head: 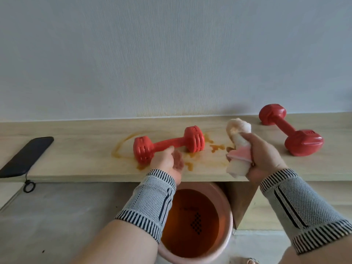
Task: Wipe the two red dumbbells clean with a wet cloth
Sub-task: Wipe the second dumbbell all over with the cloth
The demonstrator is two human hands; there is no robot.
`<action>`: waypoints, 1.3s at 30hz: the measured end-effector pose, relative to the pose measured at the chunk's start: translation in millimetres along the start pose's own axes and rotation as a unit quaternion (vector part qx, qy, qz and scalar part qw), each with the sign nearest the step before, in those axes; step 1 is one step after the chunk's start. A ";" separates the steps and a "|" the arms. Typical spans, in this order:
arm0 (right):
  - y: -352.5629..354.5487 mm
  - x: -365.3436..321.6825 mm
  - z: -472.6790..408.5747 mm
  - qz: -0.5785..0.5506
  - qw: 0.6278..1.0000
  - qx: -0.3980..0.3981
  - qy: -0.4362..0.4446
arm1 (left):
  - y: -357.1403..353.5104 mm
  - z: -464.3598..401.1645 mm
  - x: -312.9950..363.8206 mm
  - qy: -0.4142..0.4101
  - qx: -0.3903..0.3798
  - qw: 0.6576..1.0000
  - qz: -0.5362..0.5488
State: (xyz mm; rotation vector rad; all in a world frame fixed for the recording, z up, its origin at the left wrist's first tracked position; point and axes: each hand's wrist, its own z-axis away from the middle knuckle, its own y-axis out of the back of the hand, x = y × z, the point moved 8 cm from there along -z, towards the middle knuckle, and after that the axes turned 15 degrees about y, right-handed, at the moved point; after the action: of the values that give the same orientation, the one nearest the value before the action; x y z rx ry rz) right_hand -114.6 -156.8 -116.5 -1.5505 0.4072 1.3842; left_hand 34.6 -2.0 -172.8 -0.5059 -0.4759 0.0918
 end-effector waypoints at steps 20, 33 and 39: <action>0.5 -2.4 -66.3 0.088 0.992 -0.002 0.085 | -39.4 -34.3 71.0 -0.121 -0.069 0.986 0.093; -128.6 3.1 6.6 0.479 0.644 -0.280 0.526 | -54.0 7.2 102.6 -0.345 -0.106 0.903 -0.233; -137.4 32.3 3.7 0.489 0.612 -0.326 0.529 | -51.6 7.0 99.0 -0.342 -0.125 0.897 -0.250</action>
State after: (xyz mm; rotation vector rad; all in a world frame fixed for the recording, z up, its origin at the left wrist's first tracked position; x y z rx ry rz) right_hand -1.0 -78.9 -85.2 -2.9611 1.8794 1.1772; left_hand 117.6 -24.1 -101.2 -0.5829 -1.3111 -0.3036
